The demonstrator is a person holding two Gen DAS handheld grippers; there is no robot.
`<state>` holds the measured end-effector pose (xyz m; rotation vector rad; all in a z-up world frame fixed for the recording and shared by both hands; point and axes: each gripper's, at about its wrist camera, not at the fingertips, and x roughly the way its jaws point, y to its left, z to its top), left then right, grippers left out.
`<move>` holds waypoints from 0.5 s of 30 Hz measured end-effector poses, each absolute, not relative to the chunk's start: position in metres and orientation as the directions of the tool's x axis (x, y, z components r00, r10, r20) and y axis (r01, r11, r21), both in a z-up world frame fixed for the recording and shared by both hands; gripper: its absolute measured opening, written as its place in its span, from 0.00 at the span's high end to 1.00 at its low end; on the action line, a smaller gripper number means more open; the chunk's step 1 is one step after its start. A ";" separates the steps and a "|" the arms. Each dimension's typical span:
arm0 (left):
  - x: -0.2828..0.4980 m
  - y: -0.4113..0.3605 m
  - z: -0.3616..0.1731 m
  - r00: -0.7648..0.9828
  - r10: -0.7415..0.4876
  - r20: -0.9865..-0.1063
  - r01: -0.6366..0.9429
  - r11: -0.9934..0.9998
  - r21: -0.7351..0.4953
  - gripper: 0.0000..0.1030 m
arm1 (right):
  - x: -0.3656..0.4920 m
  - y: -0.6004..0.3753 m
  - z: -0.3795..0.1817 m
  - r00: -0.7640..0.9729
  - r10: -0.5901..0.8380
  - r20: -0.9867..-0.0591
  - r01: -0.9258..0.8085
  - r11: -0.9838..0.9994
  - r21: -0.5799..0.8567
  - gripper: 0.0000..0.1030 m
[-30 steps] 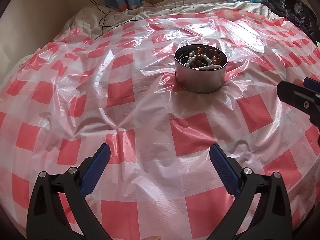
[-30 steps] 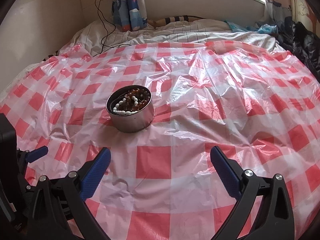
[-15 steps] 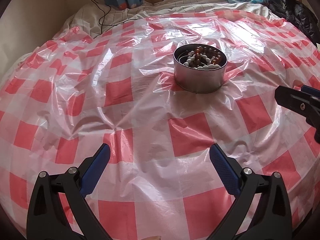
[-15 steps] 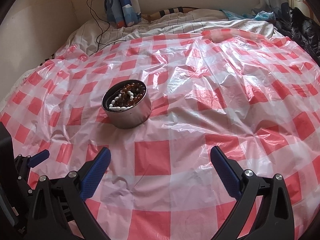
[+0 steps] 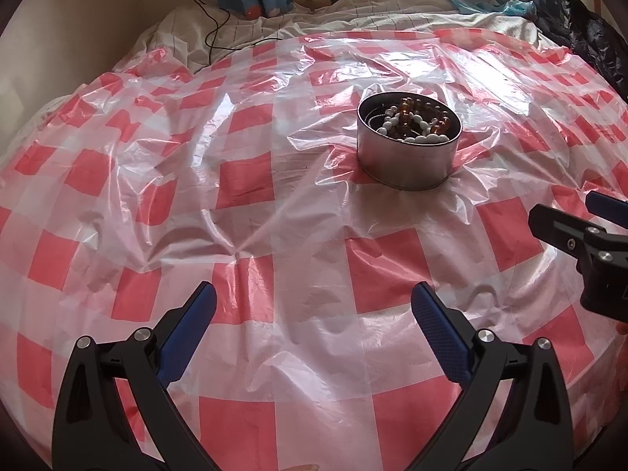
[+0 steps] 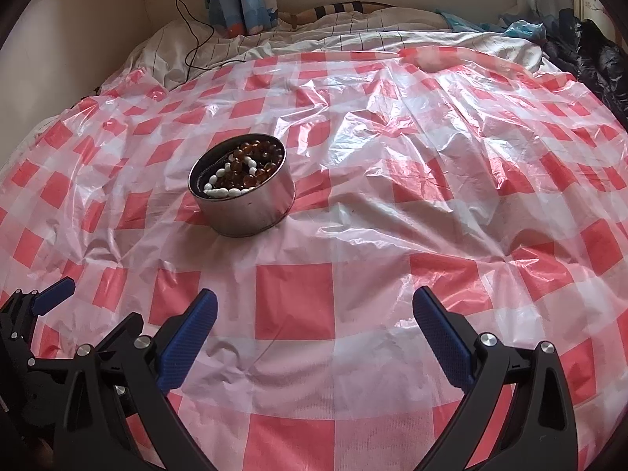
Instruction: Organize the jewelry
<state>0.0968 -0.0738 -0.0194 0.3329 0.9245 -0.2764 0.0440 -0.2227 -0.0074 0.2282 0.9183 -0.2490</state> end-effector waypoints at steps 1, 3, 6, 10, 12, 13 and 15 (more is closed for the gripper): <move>0.097 -0.074 -0.019 0.572 -0.091 -0.815 0.371 0.915 0.158 0.07 | 0.045 -0.223 -0.008 0.581 -0.113 -0.806 0.308 0.947 0.089 0.07; 0.098 -0.073 -0.019 0.572 -0.096 -0.814 0.369 0.917 0.151 0.07 | 0.046 -0.223 -0.009 0.579 -0.113 -0.807 0.307 0.948 0.088 0.07; 0.099 -0.072 -0.018 0.578 -0.096 -0.811 0.363 0.919 0.150 0.07 | 0.048 -0.222 -0.011 0.577 -0.111 -0.809 0.305 0.948 0.087 0.07; 0.100 -0.072 -0.020 0.576 -0.099 -0.811 0.364 0.920 0.147 0.07 | 0.049 -0.223 -0.012 0.574 -0.112 -0.811 0.302 0.950 0.082 0.07; 0.100 -0.072 -0.020 0.576 -0.098 -0.812 0.364 0.920 0.147 0.07 | 0.049 -0.224 -0.013 0.573 -0.112 -0.812 0.306 0.948 0.085 0.07; 0.101 -0.072 -0.020 0.576 -0.098 -0.812 0.364 0.920 0.147 0.07 | 0.050 -0.224 -0.013 0.573 -0.114 -0.812 0.308 0.948 0.084 0.07; 0.101 -0.072 -0.020 0.574 -0.099 -0.812 0.364 0.920 0.145 0.07 | 0.050 -0.225 -0.014 0.571 -0.115 -0.813 0.310 0.947 0.084 0.07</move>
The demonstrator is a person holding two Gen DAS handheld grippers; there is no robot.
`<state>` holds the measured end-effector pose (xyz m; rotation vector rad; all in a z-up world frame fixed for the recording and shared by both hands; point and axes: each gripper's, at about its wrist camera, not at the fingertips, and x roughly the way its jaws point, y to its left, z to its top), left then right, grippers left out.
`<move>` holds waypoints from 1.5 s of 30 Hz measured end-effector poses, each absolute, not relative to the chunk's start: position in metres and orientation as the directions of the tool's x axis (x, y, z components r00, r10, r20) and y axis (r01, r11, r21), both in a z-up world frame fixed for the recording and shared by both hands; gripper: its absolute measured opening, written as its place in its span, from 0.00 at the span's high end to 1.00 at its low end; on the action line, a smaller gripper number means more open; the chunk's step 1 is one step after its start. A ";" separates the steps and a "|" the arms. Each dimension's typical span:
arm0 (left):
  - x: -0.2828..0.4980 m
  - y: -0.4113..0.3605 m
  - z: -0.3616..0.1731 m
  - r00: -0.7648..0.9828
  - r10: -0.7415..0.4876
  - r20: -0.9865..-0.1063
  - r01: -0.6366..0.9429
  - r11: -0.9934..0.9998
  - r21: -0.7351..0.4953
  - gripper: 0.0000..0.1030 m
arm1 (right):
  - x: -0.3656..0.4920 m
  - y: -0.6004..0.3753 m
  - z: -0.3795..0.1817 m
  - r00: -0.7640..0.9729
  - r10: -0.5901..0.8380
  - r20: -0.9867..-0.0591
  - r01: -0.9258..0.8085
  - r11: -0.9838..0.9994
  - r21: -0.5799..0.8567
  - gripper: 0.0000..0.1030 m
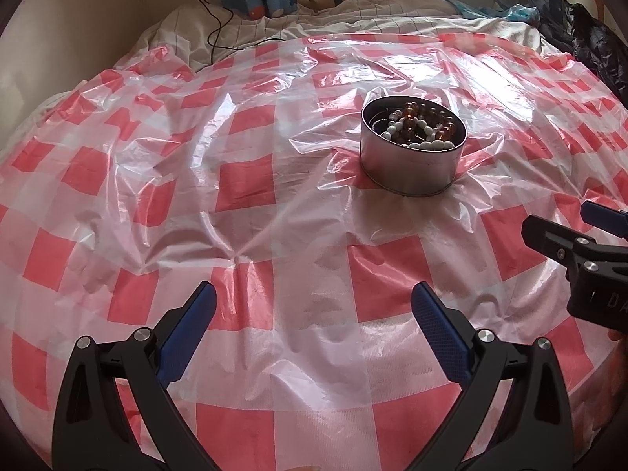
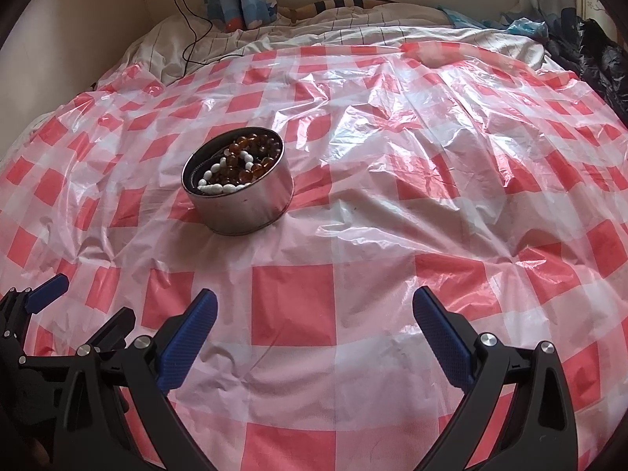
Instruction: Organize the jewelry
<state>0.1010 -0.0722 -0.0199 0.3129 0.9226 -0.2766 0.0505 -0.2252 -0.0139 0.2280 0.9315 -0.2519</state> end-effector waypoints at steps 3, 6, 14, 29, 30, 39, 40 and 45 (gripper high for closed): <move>0.102 -0.073 -0.021 0.573 -0.101 -0.813 0.365 0.920 0.144 0.07 | 0.052 -0.225 -0.015 0.570 -0.117 -0.814 0.311 0.947 0.082 0.07; 0.102 -0.073 -0.021 0.574 -0.101 -0.813 0.365 0.920 0.143 0.07 | 0.054 -0.226 -0.016 0.568 -0.115 -0.815 0.309 0.947 0.082 0.07; 0.108 -0.074 -0.022 0.573 -0.108 -0.813 0.362 0.922 0.133 0.07 | 0.057 -0.225 -0.018 0.566 -0.115 -0.816 0.306 0.949 0.079 0.07; 0.106 -0.074 -0.021 0.566 -0.115 -0.816 0.358 0.926 0.118 0.07 | 0.057 -0.225 -0.018 0.566 -0.114 -0.817 0.304 0.949 0.079 0.07; 0.106 -0.074 -0.021 0.566 -0.115 -0.817 0.358 0.926 0.117 0.07 | 0.057 -0.225 -0.018 0.566 -0.113 -0.817 0.304 0.950 0.079 0.07; 0.104 -0.073 -0.020 0.564 -0.118 -0.818 0.360 0.926 0.115 0.07 | 0.057 -0.223 -0.020 0.564 -0.112 -0.818 0.302 0.950 0.079 0.07; 0.104 -0.073 -0.020 0.564 -0.117 -0.817 0.359 0.926 0.115 0.07 | 0.057 -0.223 -0.020 0.564 -0.112 -0.818 0.302 0.950 0.078 0.07; 0.103 -0.071 -0.019 0.565 -0.117 -0.817 0.356 0.928 0.113 0.07 | 0.057 -0.219 -0.021 0.563 -0.112 -0.819 0.300 0.951 0.076 0.07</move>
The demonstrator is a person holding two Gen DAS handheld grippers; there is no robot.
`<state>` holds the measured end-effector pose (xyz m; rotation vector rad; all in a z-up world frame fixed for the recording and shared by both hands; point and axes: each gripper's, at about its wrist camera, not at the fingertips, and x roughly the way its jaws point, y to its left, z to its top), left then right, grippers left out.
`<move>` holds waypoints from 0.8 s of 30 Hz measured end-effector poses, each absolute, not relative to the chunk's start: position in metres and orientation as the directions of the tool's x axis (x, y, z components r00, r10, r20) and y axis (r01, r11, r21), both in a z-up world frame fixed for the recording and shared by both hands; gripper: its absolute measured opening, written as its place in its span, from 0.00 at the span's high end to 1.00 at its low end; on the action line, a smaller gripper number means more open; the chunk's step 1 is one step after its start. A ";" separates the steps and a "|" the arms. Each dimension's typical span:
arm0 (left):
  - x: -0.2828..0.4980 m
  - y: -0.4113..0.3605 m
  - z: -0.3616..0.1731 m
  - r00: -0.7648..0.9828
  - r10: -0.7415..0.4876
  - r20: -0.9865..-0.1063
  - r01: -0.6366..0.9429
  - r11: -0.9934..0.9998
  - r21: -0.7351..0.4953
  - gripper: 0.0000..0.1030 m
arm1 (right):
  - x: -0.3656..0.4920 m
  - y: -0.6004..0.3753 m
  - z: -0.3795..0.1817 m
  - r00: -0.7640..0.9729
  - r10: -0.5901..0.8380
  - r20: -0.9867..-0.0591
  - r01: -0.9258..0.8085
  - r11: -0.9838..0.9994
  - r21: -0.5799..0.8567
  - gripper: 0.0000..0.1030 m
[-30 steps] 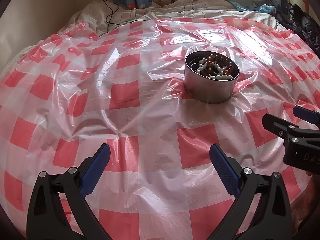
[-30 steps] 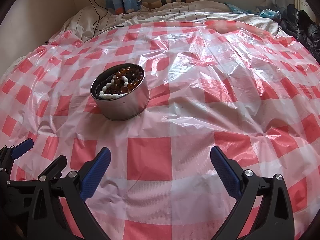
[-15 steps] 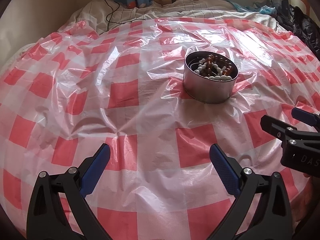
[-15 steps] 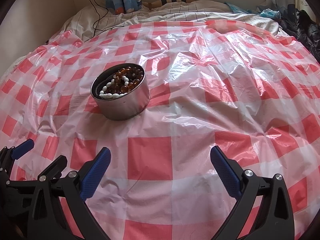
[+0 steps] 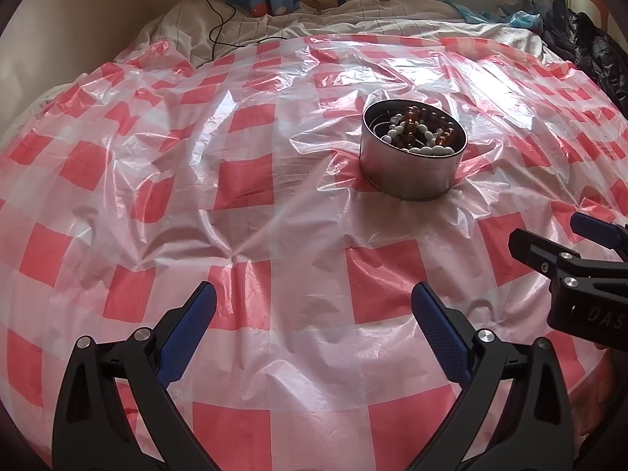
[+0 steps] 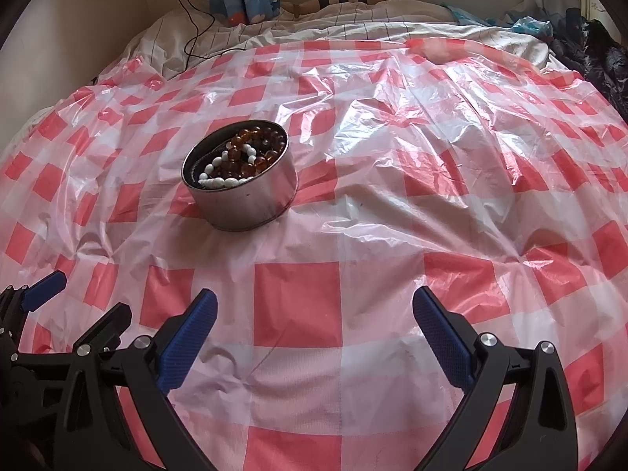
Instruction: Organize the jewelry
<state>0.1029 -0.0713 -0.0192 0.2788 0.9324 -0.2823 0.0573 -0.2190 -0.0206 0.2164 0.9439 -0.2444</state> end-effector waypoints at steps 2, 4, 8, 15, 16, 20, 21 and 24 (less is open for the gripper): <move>0.103 -0.070 -0.019 0.567 -0.116 -0.816 0.355 0.928 0.115 0.07 | 0.057 -0.219 -0.021 0.562 -0.111 -0.820 0.299 0.951 0.076 0.07; 0.103 -0.070 -0.018 0.569 -0.116 -0.814 0.354 0.928 0.115 0.07 | 0.056 -0.218 -0.021 0.561 -0.111 -0.820 0.299 0.951 0.076 0.07; 0.103 -0.069 -0.018 0.572 -0.117 -0.812 0.352 0.929 0.113 0.07 | 0.056 -0.218 -0.021 0.560 -0.110 -0.821 0.299 0.951 0.076 0.07; 0.104 -0.069 -0.018 0.572 -0.118 -0.812 0.352 0.929 0.113 0.07 | 0.057 -0.220 -0.023 0.559 -0.108 -0.822 0.300 0.951 0.079 0.07; 0.104 -0.069 -0.018 0.573 -0.117 -0.811 0.351 0.930 0.114 0.07 | 0.057 -0.220 -0.023 0.558 -0.107 -0.823 0.300 0.951 0.079 0.07; 0.104 -0.069 -0.018 0.573 -0.116 -0.811 0.352 0.929 0.116 0.07 | 0.058 -0.220 -0.023 0.558 -0.108 -0.823 0.301 0.950 0.080 0.07; 0.104 -0.070 -0.019 0.575 -0.114 -0.810 0.352 0.929 0.118 0.07 | 0.058 -0.220 -0.023 0.558 -0.108 -0.823 0.301 0.950 0.080 0.07; 0.106 -0.071 -0.019 0.575 -0.114 -0.810 0.352 0.928 0.119 0.07 | 0.059 -0.220 -0.025 0.555 -0.106 -0.825 0.299 0.951 0.079 0.07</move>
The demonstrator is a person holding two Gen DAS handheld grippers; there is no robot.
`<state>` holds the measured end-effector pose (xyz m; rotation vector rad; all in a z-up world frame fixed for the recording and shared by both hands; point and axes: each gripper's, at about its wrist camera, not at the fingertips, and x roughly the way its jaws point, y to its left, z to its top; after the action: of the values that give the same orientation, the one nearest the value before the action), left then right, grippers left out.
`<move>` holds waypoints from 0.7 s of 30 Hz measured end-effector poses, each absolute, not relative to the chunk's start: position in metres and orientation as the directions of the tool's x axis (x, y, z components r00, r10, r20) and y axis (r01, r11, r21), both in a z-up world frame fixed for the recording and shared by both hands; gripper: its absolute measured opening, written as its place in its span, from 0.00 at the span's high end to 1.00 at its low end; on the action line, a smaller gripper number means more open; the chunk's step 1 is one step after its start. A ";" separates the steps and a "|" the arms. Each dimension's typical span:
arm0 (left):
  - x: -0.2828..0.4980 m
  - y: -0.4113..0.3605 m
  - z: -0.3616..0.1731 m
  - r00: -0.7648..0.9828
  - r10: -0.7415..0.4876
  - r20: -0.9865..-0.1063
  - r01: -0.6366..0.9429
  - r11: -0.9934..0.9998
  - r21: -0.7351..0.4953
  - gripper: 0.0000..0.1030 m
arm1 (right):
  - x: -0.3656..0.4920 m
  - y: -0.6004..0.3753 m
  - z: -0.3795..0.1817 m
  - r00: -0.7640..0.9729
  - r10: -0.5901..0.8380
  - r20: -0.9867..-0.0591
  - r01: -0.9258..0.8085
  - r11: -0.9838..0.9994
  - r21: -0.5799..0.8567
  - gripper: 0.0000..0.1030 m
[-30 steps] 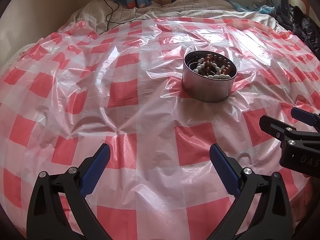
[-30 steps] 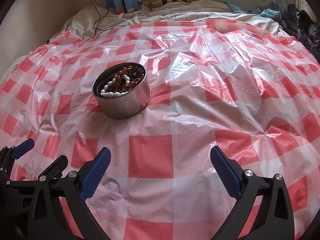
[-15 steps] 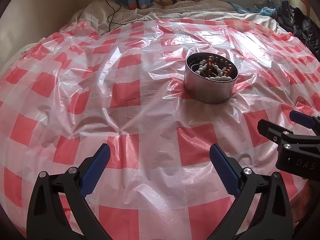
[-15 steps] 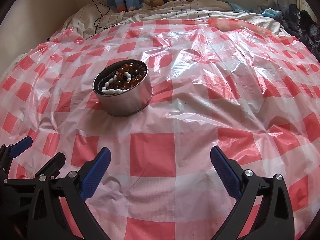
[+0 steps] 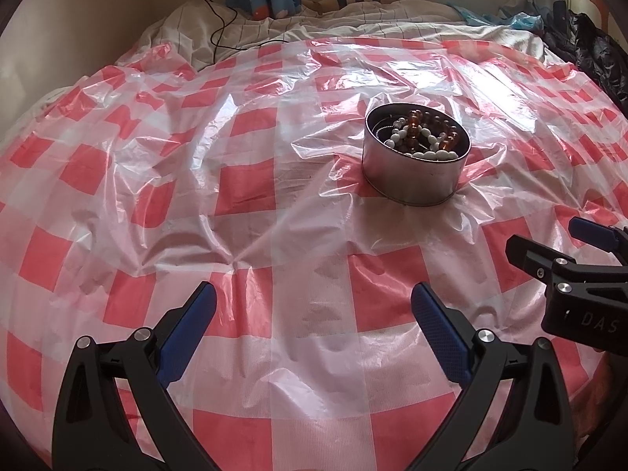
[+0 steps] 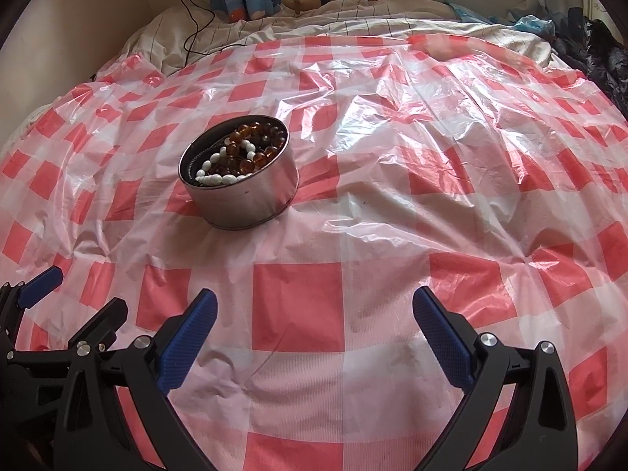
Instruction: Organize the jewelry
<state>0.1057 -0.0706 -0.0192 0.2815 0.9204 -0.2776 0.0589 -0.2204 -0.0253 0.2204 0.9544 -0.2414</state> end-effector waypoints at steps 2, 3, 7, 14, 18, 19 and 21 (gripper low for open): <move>0.107 -0.072 -0.020 0.575 -0.116 -0.810 0.354 0.928 0.118 0.07 | 0.060 -0.221 -0.026 0.554 -0.106 -0.826 0.298 0.951 0.079 0.07; 0.108 -0.072 -0.019 0.576 -0.121 -0.809 0.356 0.928 0.114 0.07 | 0.061 -0.222 -0.026 0.553 -0.104 -0.827 0.299 0.951 0.080 0.07; 0.103 -0.074 -0.013 0.603 -0.143 -0.785 0.372 0.921 0.118 0.07 | 0.061 -0.222 -0.026 0.554 -0.102 -0.827 0.296 0.952 0.081 0.07; 0.092 -0.084 -0.005 0.652 -0.108 -0.751 0.380 0.903 0.200 0.07 | 0.062 -0.223 -0.024 0.557 -0.102 -0.824 0.295 0.952 0.082 0.07; 0.088 -0.082 -0.002 0.655 -0.115 -0.747 0.377 0.906 0.191 0.07 | 0.059 -0.223 -0.021 0.561 -0.102 -0.822 0.298 0.951 0.086 0.07; 0.086 -0.081 -0.001 0.657 -0.115 -0.745 0.375 0.907 0.191 0.07 | 0.058 -0.222 -0.021 0.562 -0.103 -0.821 0.297 0.951 0.084 0.07; 0.084 -0.078 0.000 0.664 -0.115 -0.739 0.368 0.911 0.188 0.07 | 0.056 -0.221 -0.020 0.562 -0.103 -0.821 0.296 0.951 0.083 0.07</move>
<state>0.0838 -0.0785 0.0005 0.3377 0.8027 -0.2784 0.0557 -0.2215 -0.0203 0.2217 0.9469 -0.2375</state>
